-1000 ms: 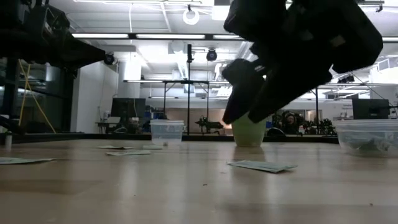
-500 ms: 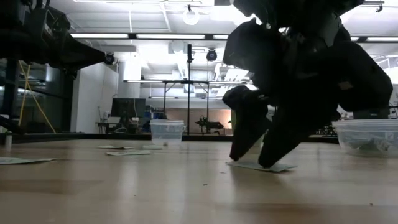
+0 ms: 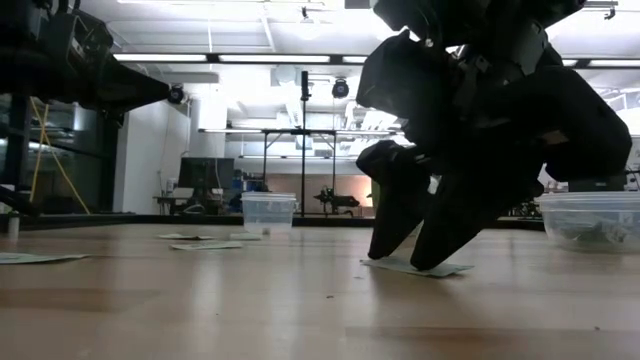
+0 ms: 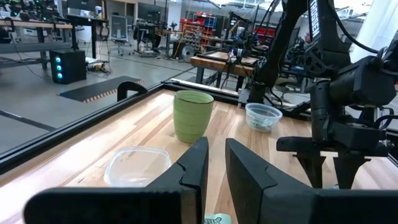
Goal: Pick and place items into bin
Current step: Put the white sweetener packet into the right transparent bin
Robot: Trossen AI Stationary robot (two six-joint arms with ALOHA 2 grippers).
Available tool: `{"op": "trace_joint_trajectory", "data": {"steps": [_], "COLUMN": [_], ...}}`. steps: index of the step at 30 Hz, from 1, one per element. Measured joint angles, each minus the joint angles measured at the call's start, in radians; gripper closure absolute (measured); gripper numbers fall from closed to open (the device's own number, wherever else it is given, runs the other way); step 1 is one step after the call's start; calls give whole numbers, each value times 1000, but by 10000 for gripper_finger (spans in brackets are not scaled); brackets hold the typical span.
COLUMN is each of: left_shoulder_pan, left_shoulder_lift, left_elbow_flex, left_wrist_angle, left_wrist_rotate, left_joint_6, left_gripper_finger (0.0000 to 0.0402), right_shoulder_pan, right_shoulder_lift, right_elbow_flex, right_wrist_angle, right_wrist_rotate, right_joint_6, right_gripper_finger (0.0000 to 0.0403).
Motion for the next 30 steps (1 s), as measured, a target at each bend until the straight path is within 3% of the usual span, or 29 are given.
{"op": "trace_joint_trajectory", "data": {"steps": [22, 25, 30], "left_shoulder_pan": [0, 0, 0], "left_shoulder_lift": [0, 0, 0], "left_elbow_flex": [0, 0, 0], "left_wrist_angle": [0, 0, 1], "left_wrist_rotate": [0, 0, 0], "left_joint_6": [0, 0, 0], "left_gripper_finger": [309, 309, 309], "right_shoulder_pan": [-1, -2, -1], "right_shoulder_lift": [2, 5, 5], "right_elbow_flex": [16, 66, 201], "right_wrist_angle": [-57, -142, -505], "right_wrist_rotate": [-54, -83, -63], "right_joint_6": [4, 22, 64], "right_gripper_finger": [330, 350, 392]}}
